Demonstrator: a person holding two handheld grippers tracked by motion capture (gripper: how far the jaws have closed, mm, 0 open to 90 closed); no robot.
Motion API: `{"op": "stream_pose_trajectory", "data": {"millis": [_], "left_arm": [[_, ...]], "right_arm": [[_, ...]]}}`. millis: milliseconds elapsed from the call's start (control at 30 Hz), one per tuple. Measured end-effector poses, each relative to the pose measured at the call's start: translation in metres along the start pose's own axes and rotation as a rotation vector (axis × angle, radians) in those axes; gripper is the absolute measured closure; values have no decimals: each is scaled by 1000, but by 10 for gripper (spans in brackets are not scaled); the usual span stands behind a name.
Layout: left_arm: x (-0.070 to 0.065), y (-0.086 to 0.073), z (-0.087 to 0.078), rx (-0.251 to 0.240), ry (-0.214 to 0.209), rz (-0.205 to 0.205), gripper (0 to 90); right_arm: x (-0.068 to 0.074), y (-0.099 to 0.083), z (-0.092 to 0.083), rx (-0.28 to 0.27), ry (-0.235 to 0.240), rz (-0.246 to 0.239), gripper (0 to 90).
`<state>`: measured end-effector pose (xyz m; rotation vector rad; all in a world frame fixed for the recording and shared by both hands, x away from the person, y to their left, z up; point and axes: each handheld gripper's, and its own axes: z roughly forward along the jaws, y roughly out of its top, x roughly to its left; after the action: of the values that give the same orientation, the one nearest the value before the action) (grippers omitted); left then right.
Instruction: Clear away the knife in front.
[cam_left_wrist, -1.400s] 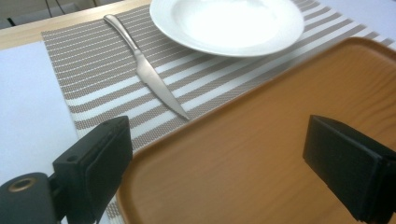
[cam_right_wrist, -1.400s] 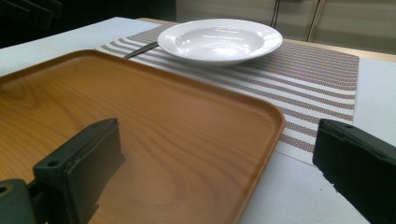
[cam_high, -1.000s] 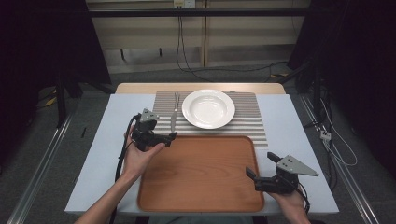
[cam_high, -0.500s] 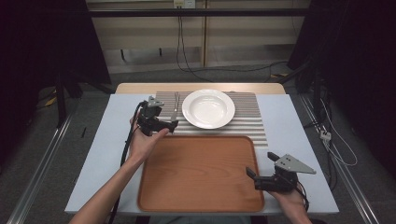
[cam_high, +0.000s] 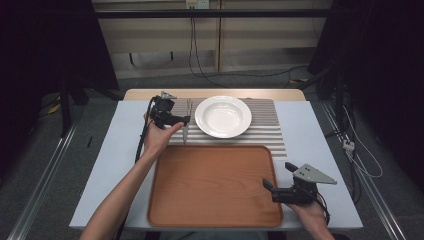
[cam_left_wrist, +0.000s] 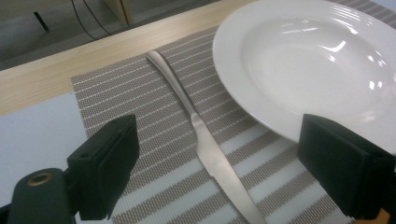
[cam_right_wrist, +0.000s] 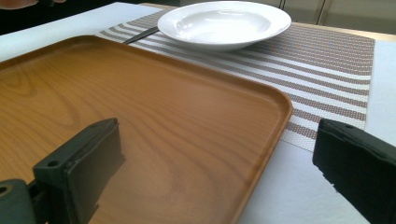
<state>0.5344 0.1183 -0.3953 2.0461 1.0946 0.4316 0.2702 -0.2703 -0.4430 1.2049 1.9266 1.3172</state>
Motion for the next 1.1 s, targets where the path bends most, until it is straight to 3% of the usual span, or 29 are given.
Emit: {"op": "stream_pose_trajectory", "data": {"millis": [100,167,267,333,533,667,833,967,1100], "left_arm": [[9,5,10,10,26,-4,164],[16,8,18,32,29,-31,171],[23,11,28,65,43,-26,203],[23,11,31,56,53,-28,230],[26,15,49,112,90,-46,343],[25,22,57,139,88,-40,401],[26,25,67,152,71,-83,464],[24,23,78,173,81,-83,567],[22,20,87,189,75,-116,591]], "right_arm": [[1,0,0,1,1,-2,14],[0,0,0,3,1,-8,14],[0,0,1,4,-1,-6,14],[0,0,1,4,-1,-5,14],[0,0,2,8,-5,-6,14],[1,0,2,11,0,-11,14],[1,0,1,9,-1,-12,14],[0,0,0,9,2,-9,17],[0,-1,-1,7,1,-3,17]]}}
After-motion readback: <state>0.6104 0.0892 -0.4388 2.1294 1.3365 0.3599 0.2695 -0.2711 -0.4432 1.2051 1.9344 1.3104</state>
